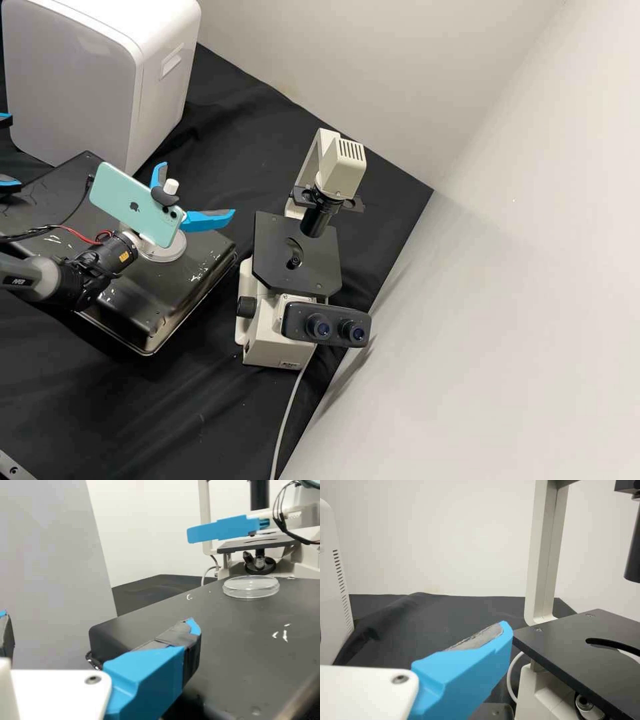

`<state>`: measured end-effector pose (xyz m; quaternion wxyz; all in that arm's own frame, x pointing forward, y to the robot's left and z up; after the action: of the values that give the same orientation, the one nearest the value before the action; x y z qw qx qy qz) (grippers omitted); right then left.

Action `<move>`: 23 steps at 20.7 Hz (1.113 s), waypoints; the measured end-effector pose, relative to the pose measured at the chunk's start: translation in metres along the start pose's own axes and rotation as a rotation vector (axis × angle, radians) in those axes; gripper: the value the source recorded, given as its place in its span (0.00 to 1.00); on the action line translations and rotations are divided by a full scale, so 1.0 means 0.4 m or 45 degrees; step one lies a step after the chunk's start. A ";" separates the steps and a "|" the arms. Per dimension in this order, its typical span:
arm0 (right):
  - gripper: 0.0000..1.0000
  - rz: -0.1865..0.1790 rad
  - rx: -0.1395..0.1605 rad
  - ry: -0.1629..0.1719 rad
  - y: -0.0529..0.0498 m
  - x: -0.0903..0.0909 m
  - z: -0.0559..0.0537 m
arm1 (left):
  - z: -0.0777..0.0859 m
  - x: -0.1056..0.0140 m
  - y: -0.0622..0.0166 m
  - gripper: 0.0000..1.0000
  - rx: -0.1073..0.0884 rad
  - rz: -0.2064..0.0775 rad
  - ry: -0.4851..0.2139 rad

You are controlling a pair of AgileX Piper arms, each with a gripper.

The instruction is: Place the petri dish on the microscope

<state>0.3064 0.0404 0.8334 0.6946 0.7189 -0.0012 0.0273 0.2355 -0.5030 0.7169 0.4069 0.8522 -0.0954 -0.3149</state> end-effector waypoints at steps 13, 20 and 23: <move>1.00 0.002 0.003 0.003 -0.013 -0.027 0.014 | 0.004 -0.005 -0.004 1.00 0.036 -0.009 -0.002; 1.00 0.032 0.009 0.032 -0.029 -0.107 0.031 | 0.006 -0.006 -0.006 1.00 0.053 -0.012 -0.004; 1.00 0.032 0.009 0.029 -0.035 -0.128 0.039 | 0.013 -0.009 -0.007 1.00 0.051 -0.014 -0.012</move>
<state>0.2562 0.0232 0.8167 0.6915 0.7210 -0.0022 0.0445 0.2295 -0.5030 0.7141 0.3877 0.8591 -0.0991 -0.3192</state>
